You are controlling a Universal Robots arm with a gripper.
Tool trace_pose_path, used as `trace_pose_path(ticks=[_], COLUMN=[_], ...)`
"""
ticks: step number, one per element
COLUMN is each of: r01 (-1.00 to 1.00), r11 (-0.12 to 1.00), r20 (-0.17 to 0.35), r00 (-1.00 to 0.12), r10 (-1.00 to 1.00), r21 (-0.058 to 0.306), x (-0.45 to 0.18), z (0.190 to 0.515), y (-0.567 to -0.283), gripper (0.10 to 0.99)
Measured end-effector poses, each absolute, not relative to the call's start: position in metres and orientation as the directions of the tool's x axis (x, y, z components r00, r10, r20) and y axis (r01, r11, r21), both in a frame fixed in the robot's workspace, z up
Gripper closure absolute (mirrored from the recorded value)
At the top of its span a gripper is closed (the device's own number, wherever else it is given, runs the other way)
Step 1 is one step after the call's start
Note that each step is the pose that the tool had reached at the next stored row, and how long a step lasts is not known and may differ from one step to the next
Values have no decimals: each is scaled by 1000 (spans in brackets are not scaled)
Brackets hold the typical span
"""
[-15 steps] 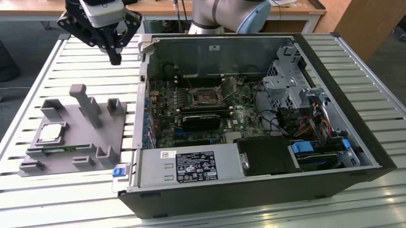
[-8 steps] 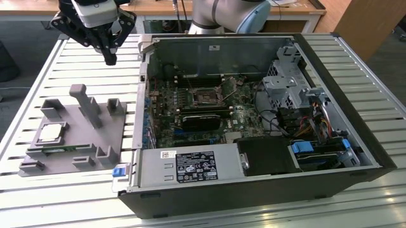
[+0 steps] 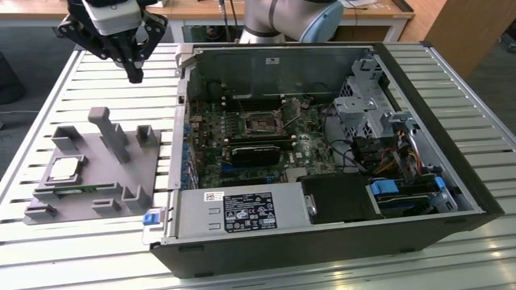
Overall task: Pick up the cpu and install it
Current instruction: 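Reach for the cpu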
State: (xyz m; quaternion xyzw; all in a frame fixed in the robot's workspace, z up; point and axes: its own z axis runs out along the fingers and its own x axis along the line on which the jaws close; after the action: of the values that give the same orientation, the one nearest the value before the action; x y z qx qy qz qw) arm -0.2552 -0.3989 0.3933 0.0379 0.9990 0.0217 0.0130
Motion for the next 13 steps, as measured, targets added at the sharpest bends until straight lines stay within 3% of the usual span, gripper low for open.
trace_pose_path(ticks=[13], r01=[75], r11=[996], r20=[-24], r00=[-997], r10=[76], r21=[44], x=[-268], z=[393], y=[-399], gripper=[980])
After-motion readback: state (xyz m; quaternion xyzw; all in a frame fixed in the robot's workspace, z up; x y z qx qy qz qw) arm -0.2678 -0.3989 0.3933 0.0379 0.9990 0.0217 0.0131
